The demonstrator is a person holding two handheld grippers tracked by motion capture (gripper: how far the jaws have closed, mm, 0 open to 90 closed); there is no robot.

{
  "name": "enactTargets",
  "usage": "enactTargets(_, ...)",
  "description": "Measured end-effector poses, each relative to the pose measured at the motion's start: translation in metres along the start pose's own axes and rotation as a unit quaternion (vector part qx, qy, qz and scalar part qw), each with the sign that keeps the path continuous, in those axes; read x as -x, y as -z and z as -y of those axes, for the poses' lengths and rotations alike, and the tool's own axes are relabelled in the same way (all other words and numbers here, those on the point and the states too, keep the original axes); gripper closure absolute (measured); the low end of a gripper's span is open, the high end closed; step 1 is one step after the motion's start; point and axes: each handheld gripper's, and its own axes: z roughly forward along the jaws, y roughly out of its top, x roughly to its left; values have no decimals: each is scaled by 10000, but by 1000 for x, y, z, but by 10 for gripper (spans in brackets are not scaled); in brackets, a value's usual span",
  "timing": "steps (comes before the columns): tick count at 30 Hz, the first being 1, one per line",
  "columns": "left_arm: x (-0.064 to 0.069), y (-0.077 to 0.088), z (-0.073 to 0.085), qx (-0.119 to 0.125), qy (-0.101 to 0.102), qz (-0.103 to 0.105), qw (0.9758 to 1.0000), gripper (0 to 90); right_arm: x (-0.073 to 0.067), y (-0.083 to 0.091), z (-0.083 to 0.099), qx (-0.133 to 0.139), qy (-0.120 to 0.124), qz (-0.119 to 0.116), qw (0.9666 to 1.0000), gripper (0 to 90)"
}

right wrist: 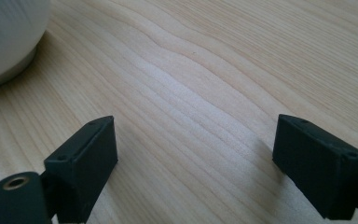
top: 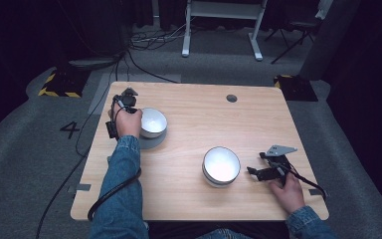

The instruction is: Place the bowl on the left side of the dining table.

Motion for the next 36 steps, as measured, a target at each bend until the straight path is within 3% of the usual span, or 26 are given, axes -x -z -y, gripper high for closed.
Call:
enactTargets(8, -8, 1, 1, 73, 39, -35, 10000, 788, 0, 0, 0, -1, 0, -1, 10000, 137)
enactTargets(17, -13, -2, 0, 83, -37, 119, 9999, 787, 0, 0, 0, 0, 1, -1, 10000, 138)
enactTargets(20, -13, -3, 1, 30, -67, 44, 10000, 776, 0, 0, 0, 1, -2, -1, 10000, 137)
enactTargets(21, -13, -4, 1, -39, -65, -162, 9998, 754, 0, 0, 0, 0, 0, -1, 10000, 137)
enactTargets(25, -15, -6, 3, -123, 7, -376, 9992, 756, 0, 0, 0, -1, 3, -1, 10000, 137)
enactTargets(29, -19, -6, 5, -64, 132, -232, 9996, 756, 0, 0, 0, 0, 0, -1, 10000, 138)
enactTargets(32, -20, -6, 5, -53, 117, -204, 9997, 750, 0, 0, 0, 0, 3, 0, 10000, 138)
enactTargets(36, -19, -2, 5, 143, 45, -156, 9998, 677, 0, 0, 0, 0, 1, 0, 10000, 137)
